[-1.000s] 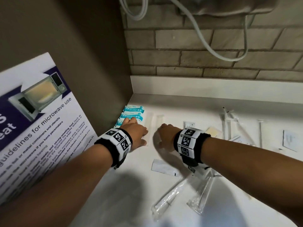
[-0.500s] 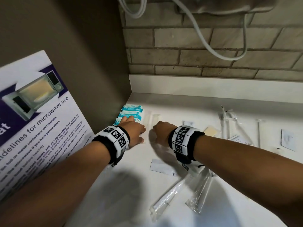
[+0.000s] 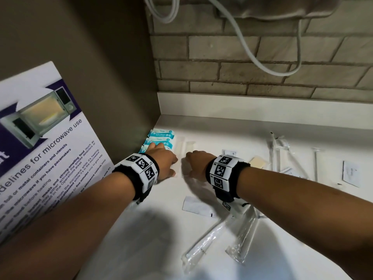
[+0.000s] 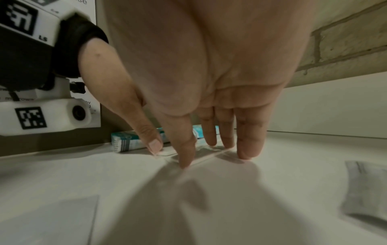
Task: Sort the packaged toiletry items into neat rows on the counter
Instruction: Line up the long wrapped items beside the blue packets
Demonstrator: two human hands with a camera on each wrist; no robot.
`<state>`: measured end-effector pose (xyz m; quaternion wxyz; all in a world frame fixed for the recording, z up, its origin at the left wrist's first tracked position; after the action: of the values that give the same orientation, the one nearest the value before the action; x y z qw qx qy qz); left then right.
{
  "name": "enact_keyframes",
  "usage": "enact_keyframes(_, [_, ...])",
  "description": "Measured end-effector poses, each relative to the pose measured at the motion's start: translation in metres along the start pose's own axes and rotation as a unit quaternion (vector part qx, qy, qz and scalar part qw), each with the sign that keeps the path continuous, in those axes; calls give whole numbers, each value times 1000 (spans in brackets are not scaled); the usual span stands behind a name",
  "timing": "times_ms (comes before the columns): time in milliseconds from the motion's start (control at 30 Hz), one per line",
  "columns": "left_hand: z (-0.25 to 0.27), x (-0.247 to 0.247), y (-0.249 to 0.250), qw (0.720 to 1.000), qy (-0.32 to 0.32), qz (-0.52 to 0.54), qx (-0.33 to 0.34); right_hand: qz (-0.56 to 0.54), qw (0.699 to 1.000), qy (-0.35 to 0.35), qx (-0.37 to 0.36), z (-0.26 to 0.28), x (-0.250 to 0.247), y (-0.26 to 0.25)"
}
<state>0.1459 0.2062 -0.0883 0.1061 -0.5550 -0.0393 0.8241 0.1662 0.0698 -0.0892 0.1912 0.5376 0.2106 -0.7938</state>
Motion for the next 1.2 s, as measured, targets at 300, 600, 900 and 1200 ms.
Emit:
enact_keyframes(300, [-3,-1,1,1000,2,-7,4,30,999,-26,-16,-1,-2,2])
enact_keyframes(600, [2,-33,25,996,74,26,30,-73,997,11,-16,29,-23,32])
enact_keyframes(900, [-18,-95,183,962,120,131,207,22,973,-36,227,125,-44,216])
enact_keyframes(1200, [-67,-108,285,972,75,132,180,-90,925,-47,365,144,-11,302])
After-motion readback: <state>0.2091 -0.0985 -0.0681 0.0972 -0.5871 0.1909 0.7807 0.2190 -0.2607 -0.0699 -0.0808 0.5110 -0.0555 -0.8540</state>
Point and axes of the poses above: each hand's wrist, its own z-axis away from the middle knuckle, its own x-axis out of the palm, y = z × x, the point moved 2 cm from there along -z, towards the middle knuckle, and after that the axes turned 3 degrees about -y, right-handed, at the moved point
